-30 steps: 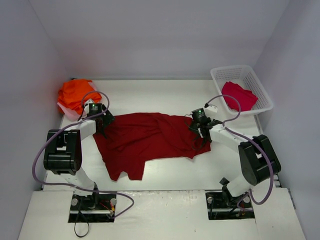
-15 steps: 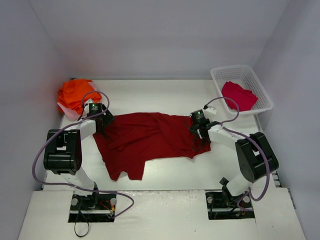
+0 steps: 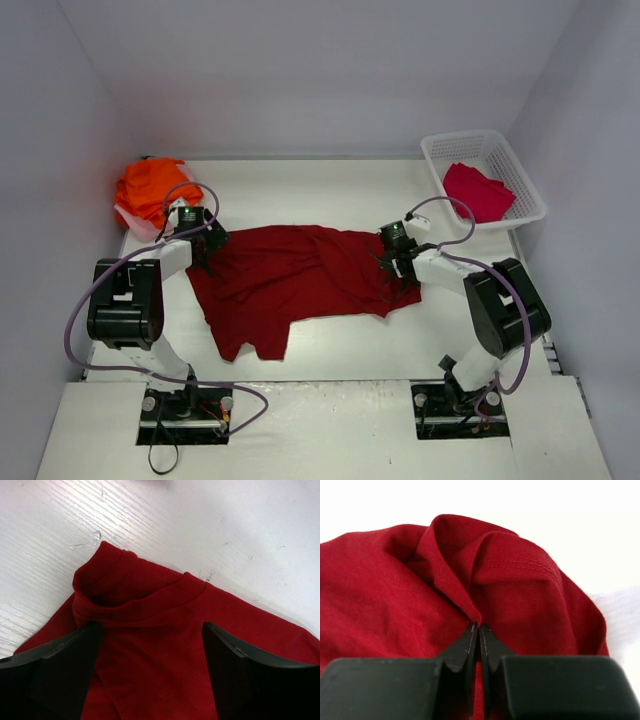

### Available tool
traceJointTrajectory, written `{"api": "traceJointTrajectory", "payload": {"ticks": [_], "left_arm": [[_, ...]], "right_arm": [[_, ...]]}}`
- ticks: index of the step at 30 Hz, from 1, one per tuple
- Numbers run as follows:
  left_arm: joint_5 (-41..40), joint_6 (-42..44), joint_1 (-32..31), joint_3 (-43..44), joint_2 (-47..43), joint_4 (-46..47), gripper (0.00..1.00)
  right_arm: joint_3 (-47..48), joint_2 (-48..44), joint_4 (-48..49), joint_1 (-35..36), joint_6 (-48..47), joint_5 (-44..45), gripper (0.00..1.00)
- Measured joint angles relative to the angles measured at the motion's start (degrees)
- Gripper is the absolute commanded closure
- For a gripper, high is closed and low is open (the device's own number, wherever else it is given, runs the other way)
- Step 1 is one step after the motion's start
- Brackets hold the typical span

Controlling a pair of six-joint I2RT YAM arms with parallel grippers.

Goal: Fold and stack the t-shirts

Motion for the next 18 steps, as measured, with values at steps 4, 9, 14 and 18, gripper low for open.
{"api": "traceJointTrajectory", "payload": {"ticks": [4,9,14,18], "left_arm": [[0.0,0.1,0.0,0.0,0.0,0.0,0.24],[0.1,0.4,0.0,-0.1,-0.2,0.0,0.24],[0.6,0.4,0.5,-0.4,-0.4,0.2,0.24],[1.4,0.4,1.4,-0.7,-0.7,0.3,0.24]], "right_arm": [[0.0,0.0,0.0,0.0,-0.1,0.1,1.0],[1.8,0.2,-1.3,-1.4,-0.9,0.7,1.0],[4.8,0.6,-2.1,-4.4,-2.3,1.3,1.0],[6.5,0.7,-2.6,-7.6,-3.9,1.3,1.0]]}}
